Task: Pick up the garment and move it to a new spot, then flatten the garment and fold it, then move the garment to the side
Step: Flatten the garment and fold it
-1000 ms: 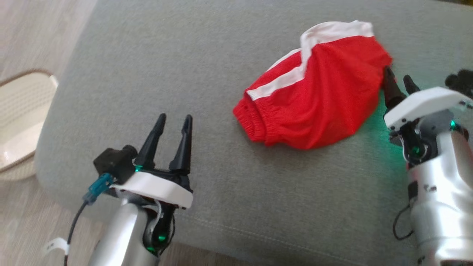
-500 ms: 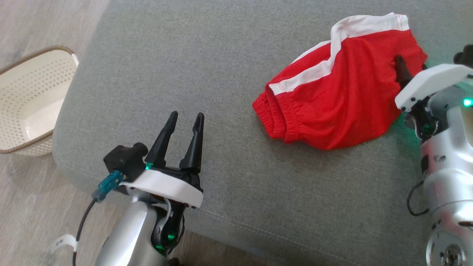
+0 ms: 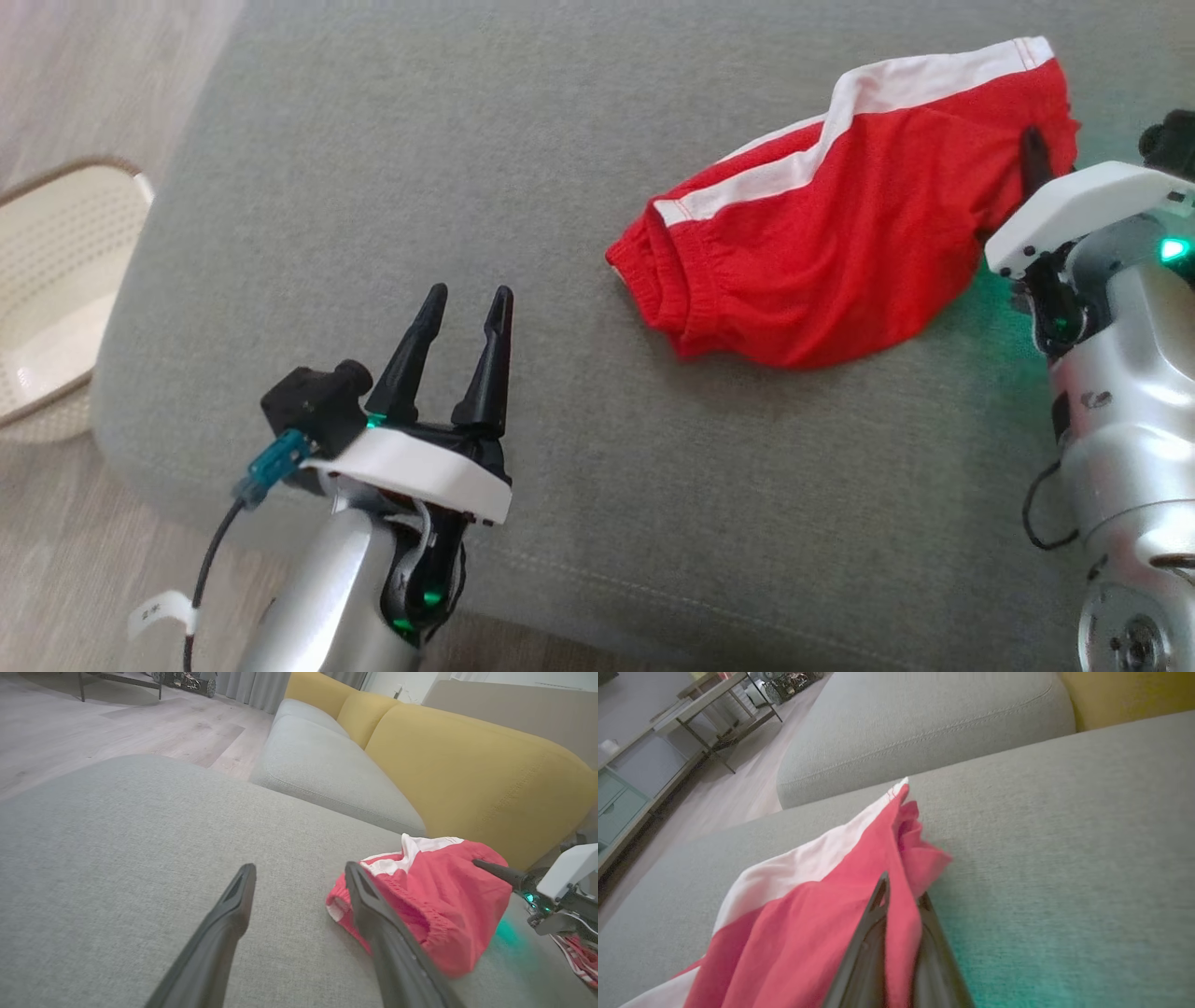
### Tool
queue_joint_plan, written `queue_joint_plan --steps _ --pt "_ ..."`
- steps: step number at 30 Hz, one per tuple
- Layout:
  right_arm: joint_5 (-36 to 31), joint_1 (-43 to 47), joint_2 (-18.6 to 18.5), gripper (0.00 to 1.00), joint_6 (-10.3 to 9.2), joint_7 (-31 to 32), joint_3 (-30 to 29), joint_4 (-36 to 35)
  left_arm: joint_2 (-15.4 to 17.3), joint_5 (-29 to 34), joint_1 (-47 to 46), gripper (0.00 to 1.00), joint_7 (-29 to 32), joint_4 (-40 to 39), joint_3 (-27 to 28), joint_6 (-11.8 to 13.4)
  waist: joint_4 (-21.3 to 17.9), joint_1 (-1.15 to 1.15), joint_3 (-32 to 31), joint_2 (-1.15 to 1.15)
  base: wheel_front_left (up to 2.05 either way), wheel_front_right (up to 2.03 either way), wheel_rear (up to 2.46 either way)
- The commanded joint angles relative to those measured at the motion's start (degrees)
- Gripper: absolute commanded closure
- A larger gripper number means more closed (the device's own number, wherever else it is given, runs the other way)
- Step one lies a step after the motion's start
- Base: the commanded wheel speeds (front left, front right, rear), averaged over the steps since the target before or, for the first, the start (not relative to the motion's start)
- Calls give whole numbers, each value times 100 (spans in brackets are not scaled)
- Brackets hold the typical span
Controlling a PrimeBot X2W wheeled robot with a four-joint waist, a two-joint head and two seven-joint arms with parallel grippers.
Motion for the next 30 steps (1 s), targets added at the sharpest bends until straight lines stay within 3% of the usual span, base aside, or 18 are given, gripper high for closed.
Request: queue_joint_plan --steps 1,7,13,23,30 --pt "44 -66 31 100 -5 -75 134 -196 48 -22 -171 0 -70 -163 167 11 -113 0 -95 0 0 0 0" --pt "353 362 -62 100 -5 -183 252 -388 48 2 -96 0 -70 -108 205 -2 -493 0 -325 0 0 0 0" --pt "437 975 -196 100 -5 -165 -189 -542 48 10 -8 0 -70 -66 223 -25 -808 0 -540 0 0 0 0" --pt "171 1728 110 100 -5 -28 -743 -1248 48 18 109 0 -70 -21 179 -25 -965 0 -765 0 0 0 0" --pt "365 1770 370 100 -5 -71 -167 -2088 48 33 168 0 -70 53 195 -23 -871 0 -983 0 0 0 0"
